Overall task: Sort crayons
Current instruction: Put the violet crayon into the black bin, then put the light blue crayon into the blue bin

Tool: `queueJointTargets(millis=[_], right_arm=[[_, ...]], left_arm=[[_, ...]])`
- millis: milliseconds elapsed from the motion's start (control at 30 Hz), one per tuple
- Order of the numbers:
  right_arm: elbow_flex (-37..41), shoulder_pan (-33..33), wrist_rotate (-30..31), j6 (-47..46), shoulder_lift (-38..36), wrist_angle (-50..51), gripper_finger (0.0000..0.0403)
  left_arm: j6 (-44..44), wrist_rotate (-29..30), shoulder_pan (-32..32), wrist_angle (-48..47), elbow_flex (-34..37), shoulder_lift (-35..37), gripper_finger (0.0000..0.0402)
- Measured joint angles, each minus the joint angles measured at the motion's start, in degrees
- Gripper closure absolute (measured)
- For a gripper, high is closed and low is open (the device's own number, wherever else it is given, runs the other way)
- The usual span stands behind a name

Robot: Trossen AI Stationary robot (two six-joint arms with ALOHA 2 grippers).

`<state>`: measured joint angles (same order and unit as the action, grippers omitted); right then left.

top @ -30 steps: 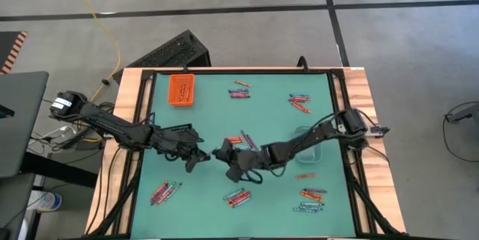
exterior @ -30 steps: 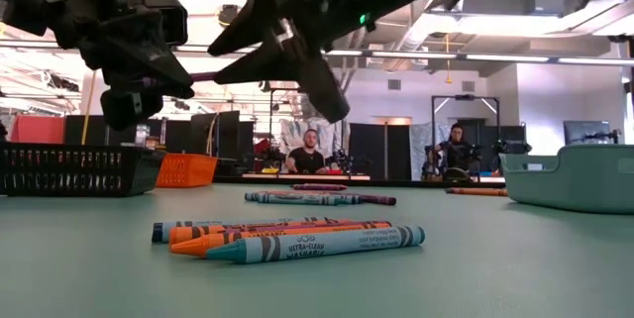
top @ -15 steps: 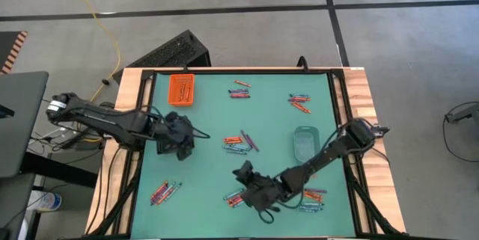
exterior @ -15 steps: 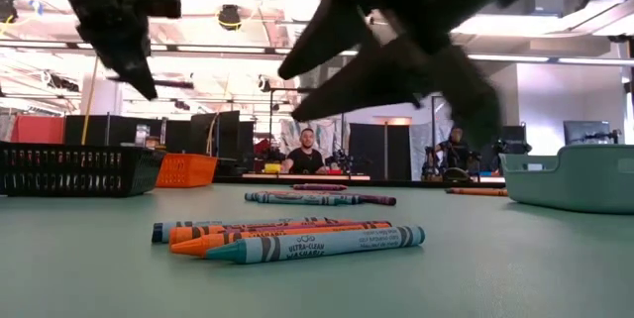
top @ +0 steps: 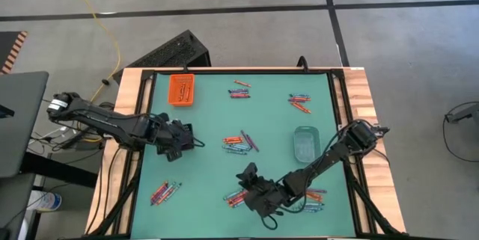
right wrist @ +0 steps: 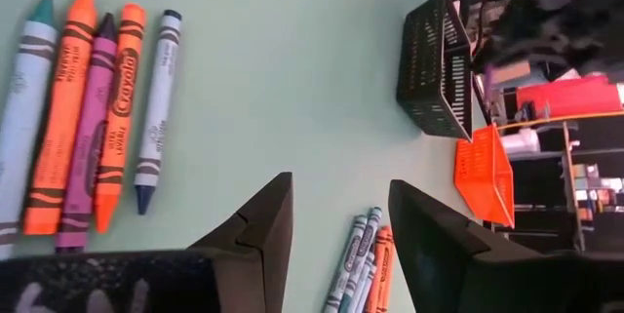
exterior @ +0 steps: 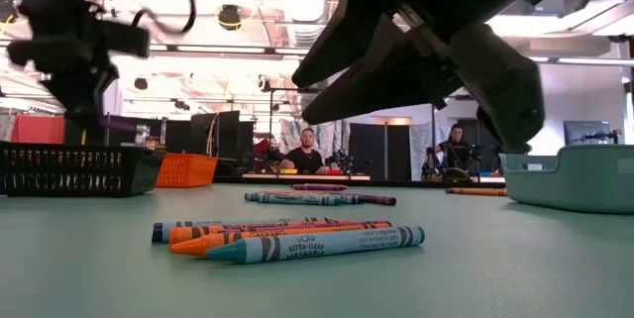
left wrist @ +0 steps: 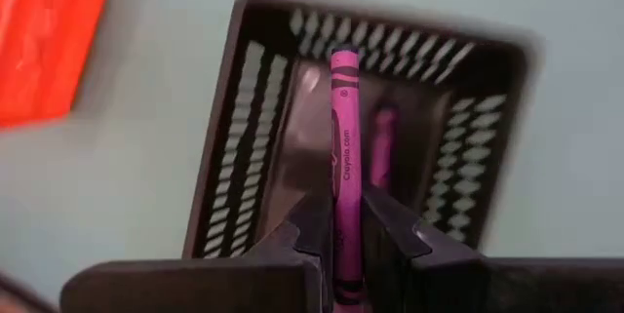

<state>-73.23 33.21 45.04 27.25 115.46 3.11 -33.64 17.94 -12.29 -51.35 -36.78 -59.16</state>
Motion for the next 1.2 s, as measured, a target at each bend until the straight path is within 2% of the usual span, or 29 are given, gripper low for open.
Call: queueJointTargets(millis=[200, 633, 733, 833, 933, 1033, 1133, 1200], right_arm=[[0.0, -0.8, -0.25, -0.36, 0.0, -0.04, 0.0232], [0.0, -2.9, -2.62, -1.68, 0.0, -2.39, 0.0232], [0.0, -3.09, -0.52, -3.67, 0.0, -4.35, 0.0232], [-0.04, -3.75, -0.73, -4.35, -0.74, -4.66, 0.0232], [-0.58, -5.13, -6.86, -10.87, -3.86, 3.27, 0.0234], [-0.52, -8.6, -20.17, -21.48, -8.38, 12.08, 0.0241], [-0.46, -12.87, -30.61, -28.92, -10.62, 15.52, 0.0252], [-0.46, -14.98, -31.03, -31.41, -10.14, 14.28, 0.026]], left_arm=[[-1.13, 2.52, 0.0, 0.86, 2.41, 0.0, 0.0375], [-1.99, 3.86, -0.02, 1.3, 2.32, 0.04, 0.0315], [-3.59, 9.48, -1.03, 3.63, 2.02, 0.36, 0.031], [-2.58, 19.72, -5.1, 9.58, 2.21, 0.83, 0.0309], [-0.43, 31.17, -10.62, 16.4, 2.3, 0.83, 0.031], [4.82, 38.85, -16.98, 28.0, 2.75, 0.49, 0.0312], [14.64, 38.56, -21.81, 44.67, 5.34, -0.92, 0.0314], [20.98, 34.03, -23.83, 57.11, 8.05, -2.52, 0.0315]])
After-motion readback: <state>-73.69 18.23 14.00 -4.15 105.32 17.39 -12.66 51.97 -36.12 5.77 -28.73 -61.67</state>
